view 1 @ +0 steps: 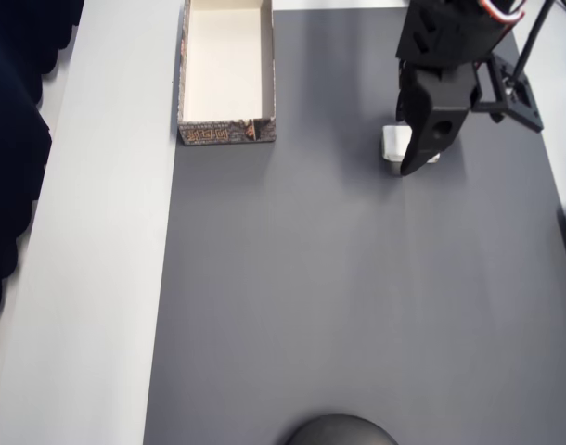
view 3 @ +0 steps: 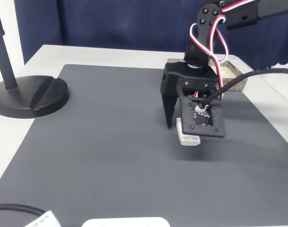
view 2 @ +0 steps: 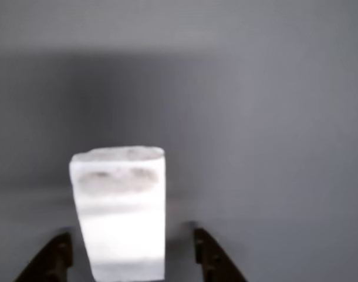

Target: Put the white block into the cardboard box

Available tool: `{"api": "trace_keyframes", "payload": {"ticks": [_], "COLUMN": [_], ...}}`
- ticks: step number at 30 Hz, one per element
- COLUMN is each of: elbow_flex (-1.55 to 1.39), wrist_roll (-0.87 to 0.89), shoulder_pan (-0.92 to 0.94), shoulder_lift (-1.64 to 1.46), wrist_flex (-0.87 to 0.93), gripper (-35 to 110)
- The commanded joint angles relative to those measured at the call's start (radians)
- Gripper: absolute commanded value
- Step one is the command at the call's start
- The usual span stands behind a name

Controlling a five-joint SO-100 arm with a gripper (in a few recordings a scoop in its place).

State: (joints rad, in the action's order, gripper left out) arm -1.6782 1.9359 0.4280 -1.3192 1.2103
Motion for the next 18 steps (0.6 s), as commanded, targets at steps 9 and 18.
{"api": "trace_keyframes", "payload": {"ticks": [9,18], "elbow_flex": [0.029,0.015], "wrist_roll": [-0.009,-0.002], "shoulder_pan": [-0.034,-0.029], "shoulder_lift": [0.0,-0.002], "wrist_flex": [0.002,0.015], "gripper": [27,27]}}
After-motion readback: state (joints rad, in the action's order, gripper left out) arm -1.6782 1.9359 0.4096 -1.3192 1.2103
